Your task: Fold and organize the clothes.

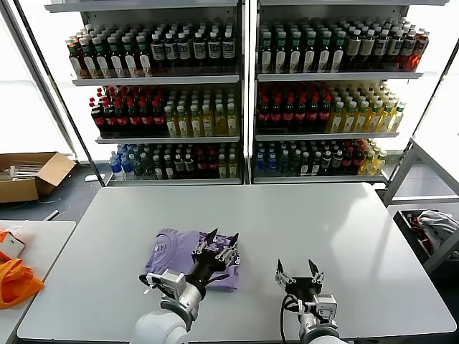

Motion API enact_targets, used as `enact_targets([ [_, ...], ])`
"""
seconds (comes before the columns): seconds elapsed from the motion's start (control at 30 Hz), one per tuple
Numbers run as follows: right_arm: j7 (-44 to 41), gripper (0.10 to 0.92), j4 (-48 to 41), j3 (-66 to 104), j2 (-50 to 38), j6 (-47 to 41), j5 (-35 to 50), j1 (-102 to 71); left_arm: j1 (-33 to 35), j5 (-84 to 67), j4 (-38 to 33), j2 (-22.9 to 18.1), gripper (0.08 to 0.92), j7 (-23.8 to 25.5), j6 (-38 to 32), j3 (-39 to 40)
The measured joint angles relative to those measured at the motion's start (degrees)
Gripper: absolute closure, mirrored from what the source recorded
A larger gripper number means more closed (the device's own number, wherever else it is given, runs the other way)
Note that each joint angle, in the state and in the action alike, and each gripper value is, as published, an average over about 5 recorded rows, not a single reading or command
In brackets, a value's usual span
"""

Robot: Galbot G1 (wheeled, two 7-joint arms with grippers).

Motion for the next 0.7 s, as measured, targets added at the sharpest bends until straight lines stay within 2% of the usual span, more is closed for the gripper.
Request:
enact_targets([
  [0.2, 3.4, 0.203, -0.9, -3.1, -0.3, -2.8, 12.6, 5.5, 3.3, 7.9, -1.4, 2.5, 0.226, 1.9, -1.7, -5.1],
  [0.3, 5.2, 0.203, -1.9, -4.9, 0.0, -3.6, 18.3, 8.3, 5.8, 12.4, -1.5, 3.8, 0.185, 2.8, -2.9, -7.9],
  [0.5, 8.3, 0.203, -4.1, -8.1, 1.2, -4.8, 26.7, 12.8, 10.7, 18.3, -2.2, 5.7, 0.177, 4.3, -4.6, -12.8],
  [0.7, 10.4, 0.203, -6.1, -9.9, 2.0, -5.6, 31.5, 15.9, 14.9, 20.0, -3.2, 8.1, 0.177, 6.1, -5.0, -16.3],
])
